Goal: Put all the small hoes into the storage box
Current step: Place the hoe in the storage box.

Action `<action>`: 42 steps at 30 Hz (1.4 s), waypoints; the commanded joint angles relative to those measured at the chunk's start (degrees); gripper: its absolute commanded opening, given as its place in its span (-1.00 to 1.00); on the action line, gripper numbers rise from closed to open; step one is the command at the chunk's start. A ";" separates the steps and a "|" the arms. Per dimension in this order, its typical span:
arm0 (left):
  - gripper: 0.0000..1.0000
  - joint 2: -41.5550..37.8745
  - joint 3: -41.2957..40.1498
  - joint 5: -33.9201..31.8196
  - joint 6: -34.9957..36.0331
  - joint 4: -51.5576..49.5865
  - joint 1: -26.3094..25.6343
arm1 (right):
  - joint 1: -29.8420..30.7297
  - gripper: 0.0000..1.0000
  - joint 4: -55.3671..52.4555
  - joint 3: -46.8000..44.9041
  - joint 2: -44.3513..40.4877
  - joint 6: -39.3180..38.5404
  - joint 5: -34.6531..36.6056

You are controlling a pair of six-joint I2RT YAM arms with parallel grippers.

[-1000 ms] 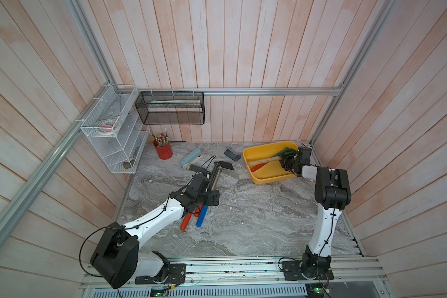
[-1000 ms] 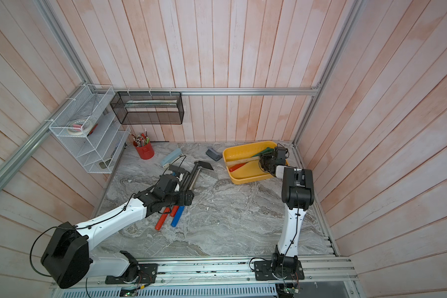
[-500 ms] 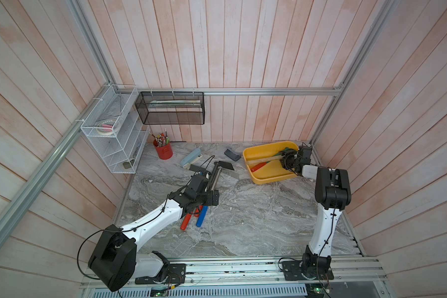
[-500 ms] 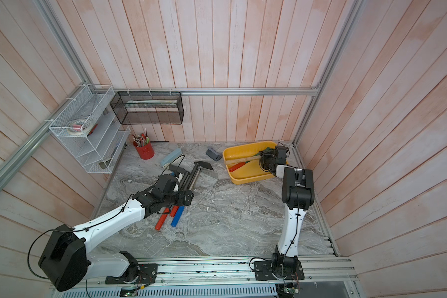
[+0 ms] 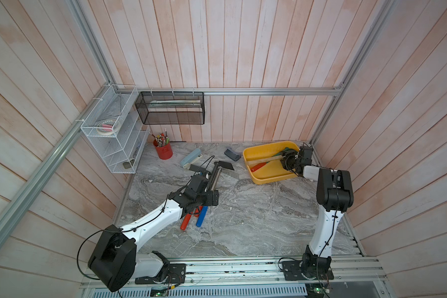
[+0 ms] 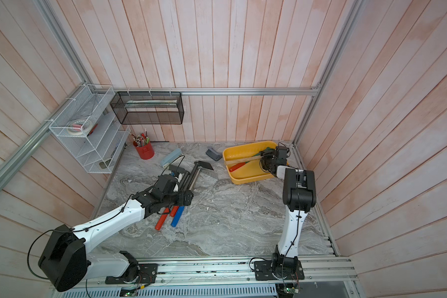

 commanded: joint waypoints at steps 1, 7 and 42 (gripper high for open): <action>1.00 -0.57 -0.61 -1.03 0.45 -1.21 0.37 | -0.45 0.14 0.61 -1.78 -3.08 -0.75 -0.19; 1.00 -0.36 -0.52 -0.90 0.47 -1.68 0.48 | -0.35 0.15 0.73 -3.33 -4.59 -1.12 -0.29; 0.99 5.80 1.50 6.07 2.22 -2.83 2.63 | 2.74 0.15 -3.56 -14.27 -21.77 -15.28 2.96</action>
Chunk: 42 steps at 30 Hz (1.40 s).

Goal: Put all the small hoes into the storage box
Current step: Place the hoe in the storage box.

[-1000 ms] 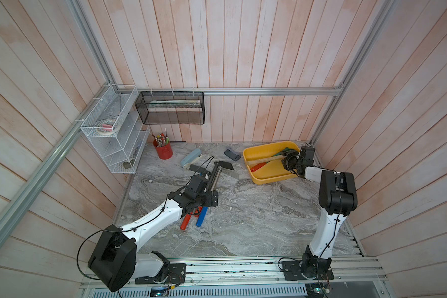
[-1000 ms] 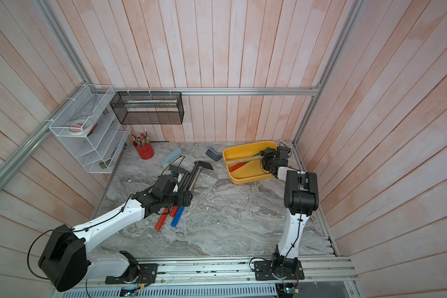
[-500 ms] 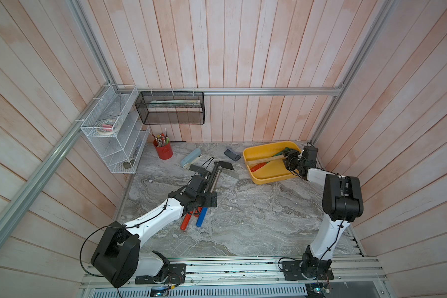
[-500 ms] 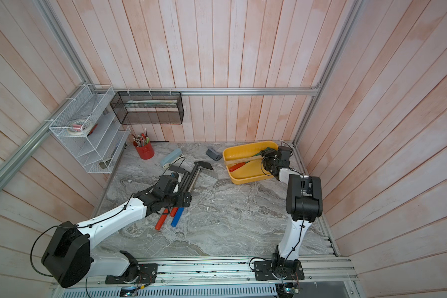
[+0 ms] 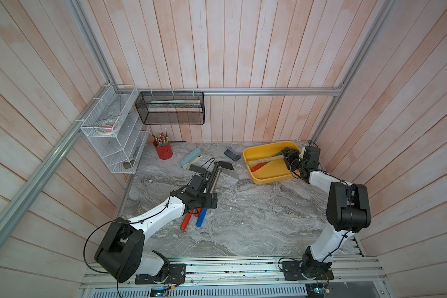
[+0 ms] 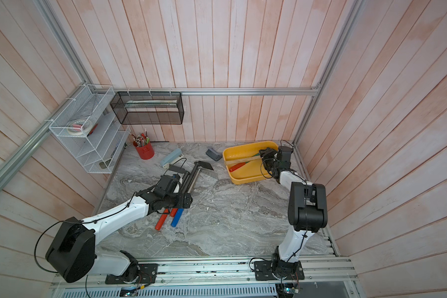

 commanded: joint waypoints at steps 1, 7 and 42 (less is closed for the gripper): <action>0.99 1.16 1.50 1.97 1.32 -0.30 0.40 | 1.15 0.15 -2.65 -1.12 -2.83 -4.89 1.94; 0.97 2.47 1.72 3.32 1.44 0.43 0.52 | 2.73 0.15 -5.06 -2.40 -6.16 -9.33 4.11; 0.88 8.30 3.57 5.09 1.48 2.01 0.61 | 13.58 0.47 -11.99 -16.57 -26.54 -27.54 14.91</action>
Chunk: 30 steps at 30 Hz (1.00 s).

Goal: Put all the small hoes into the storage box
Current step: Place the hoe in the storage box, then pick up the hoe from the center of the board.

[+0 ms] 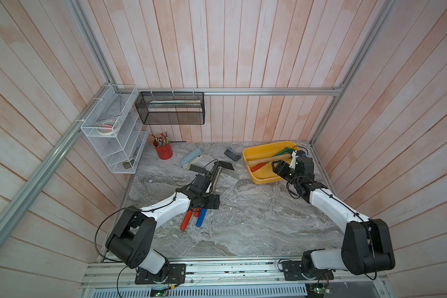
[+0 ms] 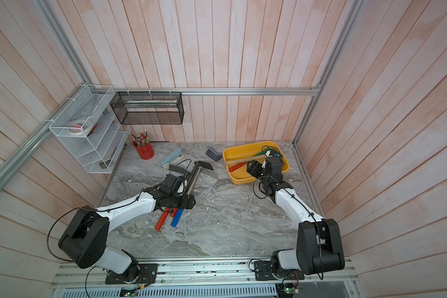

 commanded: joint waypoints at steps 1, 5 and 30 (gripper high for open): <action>0.88 1.39 1.79 0.39 0.39 0.50 0.29 | 1.20 0.46 -0.36 -1.89 -2.32 -1.66 0.47; 0.87 2.27 2.16 0.22 0.38 0.51 0.29 | 2.58 0.46 0.04 -3.75 -3.67 -1.53 -0.09; 0.73 6.80 3.74 -2.85 1.13 0.61 0.24 | 5.05 0.45 1.88 -6.24 -4.21 1.95 -1.24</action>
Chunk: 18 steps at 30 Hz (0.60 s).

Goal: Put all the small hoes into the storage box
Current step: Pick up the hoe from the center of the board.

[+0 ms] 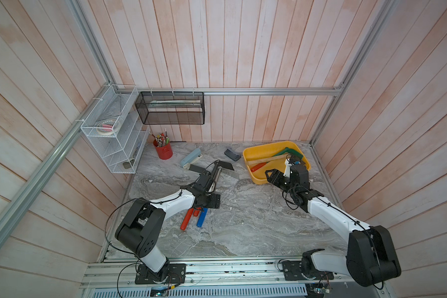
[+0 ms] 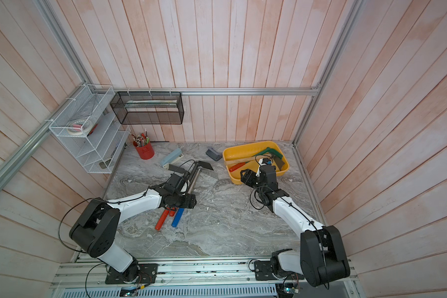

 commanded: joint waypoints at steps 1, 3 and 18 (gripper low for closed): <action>0.71 0.88 1.53 -1.54 0.87 -0.50 0.25 | 0.22 0.45 0.65 0.02 -0.61 0.42 -0.65; 0.69 1.19 1.81 -1.65 0.81 -0.69 0.20 | 0.22 0.45 0.60 0.12 -0.62 0.42 -0.74; 0.41 3.04 3.07 -4.52 1.71 -2.72 0.02 | 0.22 0.45 0.24 0.27 -0.68 0.50 -0.97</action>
